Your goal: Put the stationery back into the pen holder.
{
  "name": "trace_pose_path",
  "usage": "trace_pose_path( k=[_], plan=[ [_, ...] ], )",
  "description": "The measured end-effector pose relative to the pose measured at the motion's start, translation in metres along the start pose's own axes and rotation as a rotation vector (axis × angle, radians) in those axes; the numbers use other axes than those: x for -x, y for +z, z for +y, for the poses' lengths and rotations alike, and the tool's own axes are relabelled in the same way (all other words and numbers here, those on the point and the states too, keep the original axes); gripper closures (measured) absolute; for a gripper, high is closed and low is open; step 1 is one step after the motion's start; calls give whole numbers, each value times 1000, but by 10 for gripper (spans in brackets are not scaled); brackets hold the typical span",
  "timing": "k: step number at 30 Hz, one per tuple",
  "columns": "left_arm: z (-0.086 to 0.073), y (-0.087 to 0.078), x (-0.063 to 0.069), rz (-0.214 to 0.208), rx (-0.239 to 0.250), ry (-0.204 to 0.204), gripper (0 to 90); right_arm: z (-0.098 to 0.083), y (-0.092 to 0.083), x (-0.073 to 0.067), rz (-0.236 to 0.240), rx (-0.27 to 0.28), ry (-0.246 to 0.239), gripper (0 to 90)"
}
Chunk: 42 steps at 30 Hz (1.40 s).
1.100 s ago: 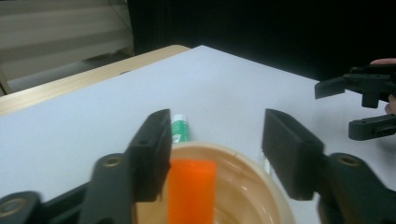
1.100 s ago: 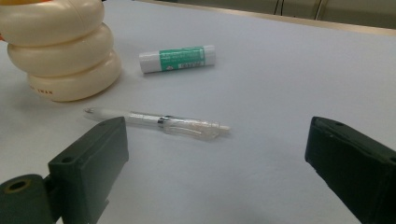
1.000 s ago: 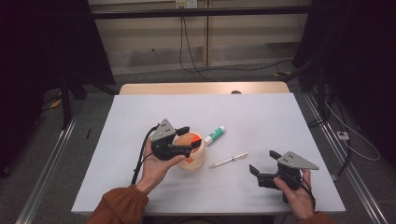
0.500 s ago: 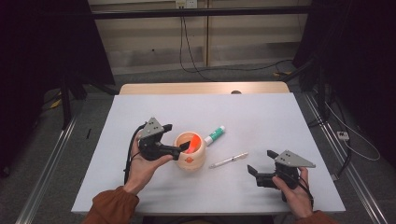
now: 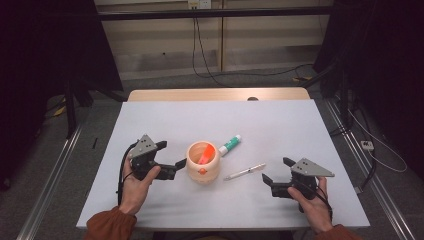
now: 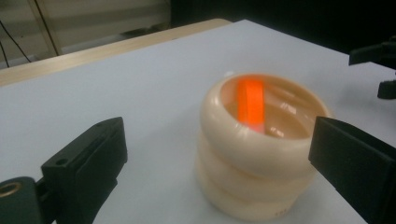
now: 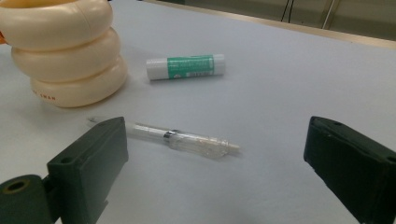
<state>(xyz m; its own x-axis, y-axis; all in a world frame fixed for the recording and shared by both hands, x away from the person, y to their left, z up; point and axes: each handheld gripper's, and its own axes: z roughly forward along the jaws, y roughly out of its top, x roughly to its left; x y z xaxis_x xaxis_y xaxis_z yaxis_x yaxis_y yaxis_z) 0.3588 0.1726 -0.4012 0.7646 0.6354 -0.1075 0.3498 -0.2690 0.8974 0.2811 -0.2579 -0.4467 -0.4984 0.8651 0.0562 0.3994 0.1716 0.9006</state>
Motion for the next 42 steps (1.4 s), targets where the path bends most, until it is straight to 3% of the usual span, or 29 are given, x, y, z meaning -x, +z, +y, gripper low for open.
trace_pose_path(
  k=[7,9,13,16,19,22,26,29,32,36,40,42],
  plan=[
    [-10,-7,2,8,-23,1,48,8,7,0,18,11,-5,68],
    [-14,-10,4,11,-28,7,48,10,7,0,24,-9,-22,113],
    [-26,-18,7,50,-34,2,66,16,12,2,36,-52,-11,140],
    [-32,-21,10,34,-70,3,71,20,18,5,31,-64,-11,155],
    [-41,-27,10,45,-80,8,70,25,23,6,42,-77,7,215],
    [-51,-35,6,67,-87,20,71,32,26,4,47,-86,-19,242],
    [-59,-39,0,82,-86,-38,73,41,34,7,46,-89,-26,339],
    [-57,-40,2,80,-70,-15,72,46,43,10,55,-122,-24,449],
    [-58,-39,1,79,-67,-27,72,49,51,13,55,-165,-13,520],
    [-59,-38,1,80,-81,-25,72,52,60,15,76,-183,-23,539],
    [-59,-34,3,62,-106,-13,71,55,70,18,82,-216,-21,742],
    [-59,-33,3,70,-110,-5,71,55,76,23,118,-244,11,850]
  ],
)
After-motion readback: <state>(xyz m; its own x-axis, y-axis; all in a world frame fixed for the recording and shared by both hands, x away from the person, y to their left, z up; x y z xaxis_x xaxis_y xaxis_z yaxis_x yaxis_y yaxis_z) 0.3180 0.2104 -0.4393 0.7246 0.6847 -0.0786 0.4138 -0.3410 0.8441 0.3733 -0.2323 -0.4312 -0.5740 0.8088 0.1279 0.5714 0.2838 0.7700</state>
